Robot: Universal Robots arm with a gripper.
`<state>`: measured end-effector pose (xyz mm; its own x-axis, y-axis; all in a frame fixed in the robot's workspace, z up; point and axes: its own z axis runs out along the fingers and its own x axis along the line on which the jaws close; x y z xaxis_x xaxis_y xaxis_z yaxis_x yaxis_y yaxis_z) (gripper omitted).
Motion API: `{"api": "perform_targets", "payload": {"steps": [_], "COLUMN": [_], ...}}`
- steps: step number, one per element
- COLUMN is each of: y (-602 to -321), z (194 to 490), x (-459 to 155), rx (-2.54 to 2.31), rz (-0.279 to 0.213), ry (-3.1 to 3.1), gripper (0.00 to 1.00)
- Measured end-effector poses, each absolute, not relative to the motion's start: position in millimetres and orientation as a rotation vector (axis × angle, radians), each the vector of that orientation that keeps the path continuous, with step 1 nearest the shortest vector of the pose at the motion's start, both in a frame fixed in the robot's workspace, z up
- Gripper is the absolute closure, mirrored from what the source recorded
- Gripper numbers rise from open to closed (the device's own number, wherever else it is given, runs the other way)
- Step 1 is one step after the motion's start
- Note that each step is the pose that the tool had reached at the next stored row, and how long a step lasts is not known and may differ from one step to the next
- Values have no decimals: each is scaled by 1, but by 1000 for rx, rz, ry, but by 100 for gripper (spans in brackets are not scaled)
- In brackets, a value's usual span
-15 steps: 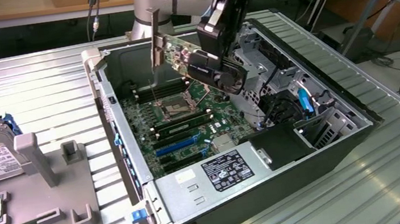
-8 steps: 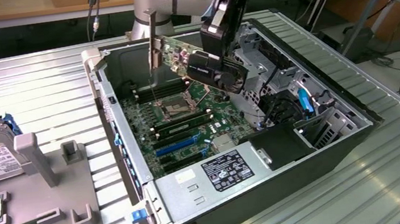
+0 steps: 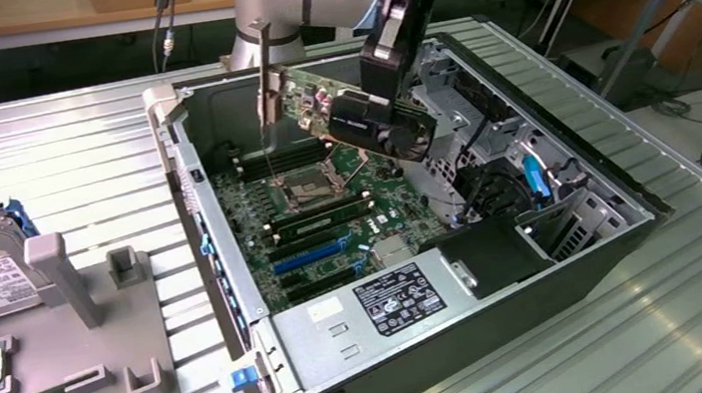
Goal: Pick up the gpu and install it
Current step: 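Insert the gpu into the slot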
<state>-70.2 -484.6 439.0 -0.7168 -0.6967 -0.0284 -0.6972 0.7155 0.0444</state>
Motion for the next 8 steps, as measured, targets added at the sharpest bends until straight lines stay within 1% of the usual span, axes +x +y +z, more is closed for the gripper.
{"api": "perform_targets", "payload": {"steps": [8], "y": [-485], "z": [439], "x": [-67], "rx": [-1312], "rz": [82], "ry": [2845], "gripper": [73]}}
